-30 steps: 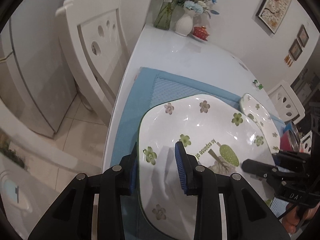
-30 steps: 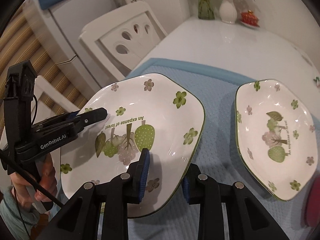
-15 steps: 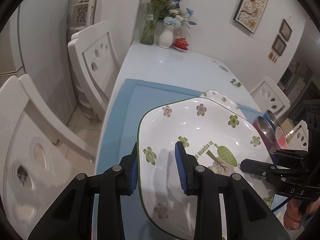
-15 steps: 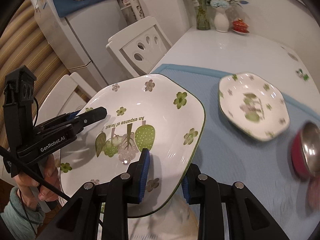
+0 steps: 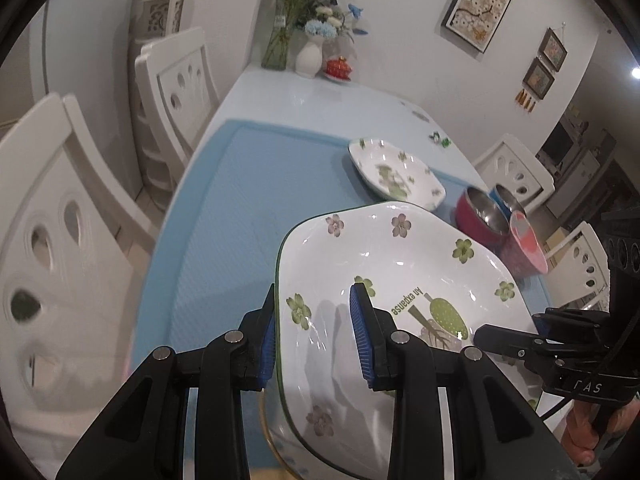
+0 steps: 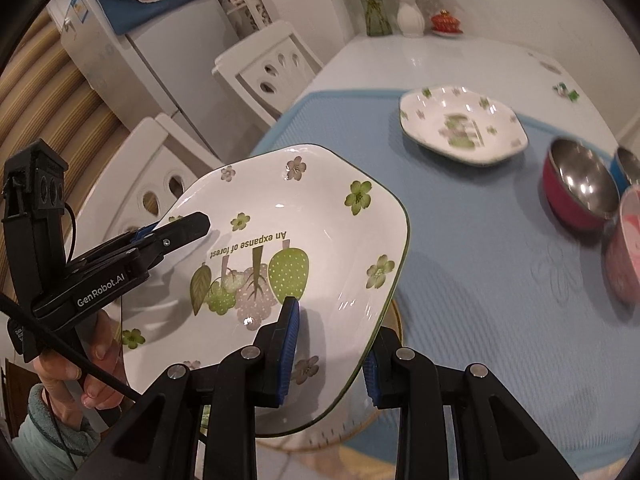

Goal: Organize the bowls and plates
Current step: 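Carry the green-leaf plate with both grippers and lower it onto the blue-leaf plate, then open both grippers and release the stacked green-leaf plate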

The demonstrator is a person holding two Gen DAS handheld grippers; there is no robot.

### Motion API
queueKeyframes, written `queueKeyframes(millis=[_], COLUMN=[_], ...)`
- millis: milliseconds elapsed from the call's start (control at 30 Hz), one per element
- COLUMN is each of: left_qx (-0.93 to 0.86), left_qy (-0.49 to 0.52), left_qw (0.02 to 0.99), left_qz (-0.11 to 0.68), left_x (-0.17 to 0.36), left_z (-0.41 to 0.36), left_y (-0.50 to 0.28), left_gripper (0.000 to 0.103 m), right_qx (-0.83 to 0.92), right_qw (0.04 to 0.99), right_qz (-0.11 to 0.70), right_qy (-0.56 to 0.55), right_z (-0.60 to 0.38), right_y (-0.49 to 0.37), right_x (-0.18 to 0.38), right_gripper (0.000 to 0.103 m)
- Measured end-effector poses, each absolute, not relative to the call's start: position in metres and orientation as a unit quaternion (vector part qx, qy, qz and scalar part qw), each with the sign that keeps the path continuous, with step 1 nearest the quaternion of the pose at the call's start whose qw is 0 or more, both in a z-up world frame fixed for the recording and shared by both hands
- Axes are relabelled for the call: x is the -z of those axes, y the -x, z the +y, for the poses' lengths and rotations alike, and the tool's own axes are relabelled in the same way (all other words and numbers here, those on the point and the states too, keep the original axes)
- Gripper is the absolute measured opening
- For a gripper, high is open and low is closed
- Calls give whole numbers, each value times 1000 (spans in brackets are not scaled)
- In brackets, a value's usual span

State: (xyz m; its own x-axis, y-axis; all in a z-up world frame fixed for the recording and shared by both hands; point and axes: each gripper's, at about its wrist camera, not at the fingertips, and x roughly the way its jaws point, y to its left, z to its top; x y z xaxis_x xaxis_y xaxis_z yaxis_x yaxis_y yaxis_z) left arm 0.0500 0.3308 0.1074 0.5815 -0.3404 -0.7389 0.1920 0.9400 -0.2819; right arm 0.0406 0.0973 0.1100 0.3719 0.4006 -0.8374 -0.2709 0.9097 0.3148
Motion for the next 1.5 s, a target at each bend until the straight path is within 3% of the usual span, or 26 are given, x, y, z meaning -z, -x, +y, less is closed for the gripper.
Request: queueKeyframes(millis=[833, 1500], left_qx=[131, 101], left_qy=[99, 102], left_qw=[845, 860], left_qz=[510, 490], left_x=[-38, -52], left_z=[321, 336], left_y=[-6, -16], left_gripper=[29, 28], right_qx=[-172, -121], right_qw=[789, 783], right_qz=[590, 610], right_qy=[-21, -9], right_z=[98, 108], right_y=[1, -31], right_x=[-49, -39], right_gripper=[28, 28])
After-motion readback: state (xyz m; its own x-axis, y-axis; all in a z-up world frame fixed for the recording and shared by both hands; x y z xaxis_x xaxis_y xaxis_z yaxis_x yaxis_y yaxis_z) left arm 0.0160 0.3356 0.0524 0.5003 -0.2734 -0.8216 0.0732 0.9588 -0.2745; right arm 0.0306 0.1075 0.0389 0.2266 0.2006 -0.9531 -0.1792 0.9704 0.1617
